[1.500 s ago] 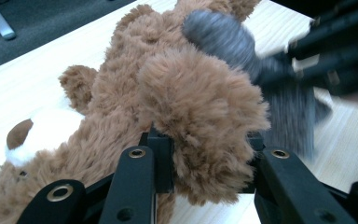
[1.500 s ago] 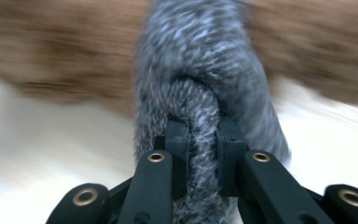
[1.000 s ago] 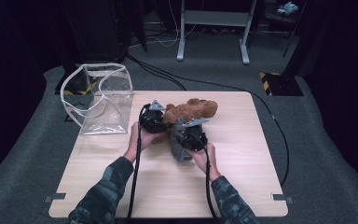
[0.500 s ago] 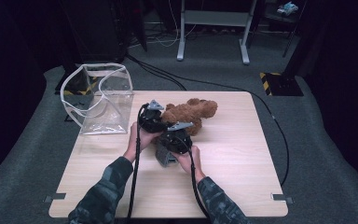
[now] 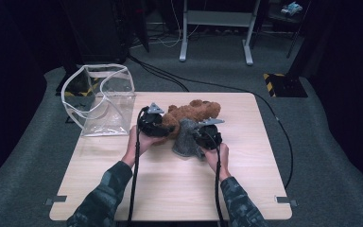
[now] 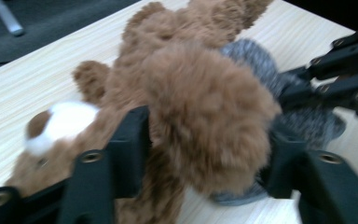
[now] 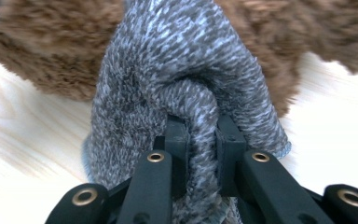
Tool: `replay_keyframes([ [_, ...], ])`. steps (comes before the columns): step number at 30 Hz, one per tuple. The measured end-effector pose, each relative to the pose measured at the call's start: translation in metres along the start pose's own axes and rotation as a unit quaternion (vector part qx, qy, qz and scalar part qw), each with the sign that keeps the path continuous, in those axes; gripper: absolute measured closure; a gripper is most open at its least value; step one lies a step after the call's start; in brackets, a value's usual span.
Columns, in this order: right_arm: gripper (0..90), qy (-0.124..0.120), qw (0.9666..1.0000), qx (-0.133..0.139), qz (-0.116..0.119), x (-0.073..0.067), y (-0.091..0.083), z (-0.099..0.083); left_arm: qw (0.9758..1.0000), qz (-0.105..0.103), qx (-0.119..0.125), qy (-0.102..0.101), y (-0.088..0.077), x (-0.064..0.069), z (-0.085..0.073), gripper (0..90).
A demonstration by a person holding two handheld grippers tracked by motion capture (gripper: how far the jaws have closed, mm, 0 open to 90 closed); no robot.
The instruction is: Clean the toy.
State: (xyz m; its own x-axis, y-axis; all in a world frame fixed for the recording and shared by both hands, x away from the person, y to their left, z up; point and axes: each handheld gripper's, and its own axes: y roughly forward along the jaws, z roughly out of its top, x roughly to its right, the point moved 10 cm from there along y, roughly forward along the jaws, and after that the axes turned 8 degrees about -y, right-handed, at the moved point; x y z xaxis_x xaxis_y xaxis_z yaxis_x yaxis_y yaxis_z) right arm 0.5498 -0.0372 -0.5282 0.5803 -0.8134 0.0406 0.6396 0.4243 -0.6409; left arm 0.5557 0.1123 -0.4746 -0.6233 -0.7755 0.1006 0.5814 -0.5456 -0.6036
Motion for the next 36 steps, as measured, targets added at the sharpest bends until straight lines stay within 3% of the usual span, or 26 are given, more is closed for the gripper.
replay_keyframes([
  [3, 79.1, 0.002, 0.9999, 0.006, -0.01, 0.009, -0.003, -0.001, 0.9996, 0.028, 0.009, 0.005, -0.012, -0.008, -0.007, 30.7],
  [5, 79.0, 0.001, 0.9998, 0.006, -0.017, 0.014, -0.005, -0.002, 0.9989, 0.045, 0.003, 0.012, -0.017, -0.013, -0.016, 29.4],
  [7, 79.0, 0.012, 0.9995, 0.007, -0.028, 0.018, -0.006, -0.002, 0.9971, 0.072, -0.013, 0.019, -0.022, -0.022, -0.03, 29.1],
  [8, 78.9, 0.008, 0.9996, 0.005, -0.027, 0.02, -0.007, -0.003, 0.9951, 0.094, -0.02, 0.022, -0.022, -0.029, -0.036, 30.5],
  [11, 78.9, 0.006, 0.9997, 0.007, -0.021, 0.018, -0.008, -0.004, 0.9936, 0.108, -0.027, 0.019, -0.02, -0.038, -0.046, 52.1],
  [14, 78.9, -0.005, 1.0, 0.008, 0.001, 0.001, -0.008, -0.002, 0.994, 0.103, -0.034, 0.015, -0.016, -0.039, -0.048, 68.9],
  [17, 78.9, -0.03, 0.9989, 0.01, 0.035, -0.03, -0.005, 0.004, 0.9945, 0.097, -0.038, 0.014, -0.014, -0.036, -0.046, 79.8],
  [22, 78.9, -0.089, 0.9931, 0.015, 0.075, -0.079, 0.002, 0.018, 0.9957, 0.086, -0.034, 0.001, -0.014, -0.038, -0.043, 82.7],
  [28, 78.8, -0.123, 0.9848, 0.007, 0.122, -0.123, 0.017, 0.023, 0.9966, 0.078, -0.025, -0.012, -0.013, -0.038, -0.042, 82.8],
  [30, 78.7, -0.136, 0.9825, 0.007, 0.128, -0.131, 0.025, 0.023, 0.9966, 0.077, -0.026, -0.009, -0.014, -0.038, -0.041, 82.8],
  [32, 78.7, -0.132, 0.9834, -0.001, 0.124, -0.135, 0.03, 0.024, 0.9967, 0.077, -0.025, -0.007, -0.014, -0.038, -0.041, 82.8],
  [36, 78.8, -0.117, 0.988, -0.013, 0.101, -0.119, 0.036, 0.022, 0.9971, 0.072, -0.022, -0.007, -0.014, -0.039, -0.041, 82.7],
])
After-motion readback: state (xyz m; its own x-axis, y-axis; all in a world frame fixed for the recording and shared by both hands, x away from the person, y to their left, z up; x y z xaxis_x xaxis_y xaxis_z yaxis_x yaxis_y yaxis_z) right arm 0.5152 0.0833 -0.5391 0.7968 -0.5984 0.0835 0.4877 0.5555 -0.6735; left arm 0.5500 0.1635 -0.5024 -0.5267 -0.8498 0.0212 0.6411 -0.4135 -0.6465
